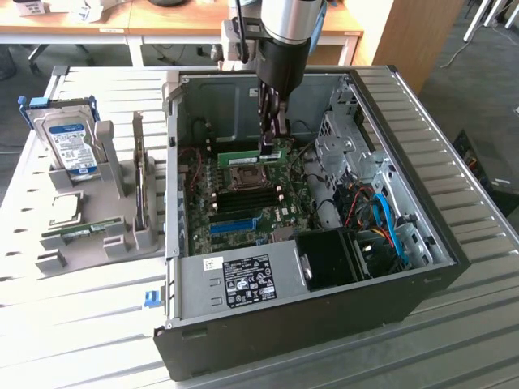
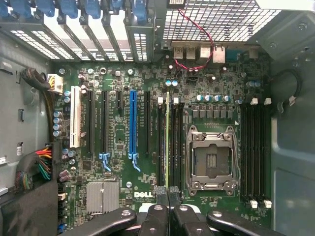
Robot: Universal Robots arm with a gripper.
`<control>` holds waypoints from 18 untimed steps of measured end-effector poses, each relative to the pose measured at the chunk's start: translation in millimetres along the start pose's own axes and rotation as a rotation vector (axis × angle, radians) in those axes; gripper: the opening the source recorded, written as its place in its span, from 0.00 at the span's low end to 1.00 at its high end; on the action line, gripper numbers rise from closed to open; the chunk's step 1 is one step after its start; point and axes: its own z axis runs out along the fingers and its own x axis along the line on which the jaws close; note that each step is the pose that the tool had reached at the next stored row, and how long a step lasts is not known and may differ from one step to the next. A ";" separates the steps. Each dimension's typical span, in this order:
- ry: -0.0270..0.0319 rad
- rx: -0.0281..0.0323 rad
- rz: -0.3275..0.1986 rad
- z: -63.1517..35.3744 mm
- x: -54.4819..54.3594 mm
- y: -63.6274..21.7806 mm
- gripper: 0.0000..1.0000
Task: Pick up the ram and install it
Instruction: 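Pick up the ram and move it above insertion slot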
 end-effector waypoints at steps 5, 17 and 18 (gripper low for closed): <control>0.0000 0.0000 0.000 0.0 0.0 -0.1 0.11; 0.0000 0.0000 0.000 -8.7 -0.3 0.3 0.11; -0.0001 0.0000 0.000 -10.0 -0.3 0.3 0.11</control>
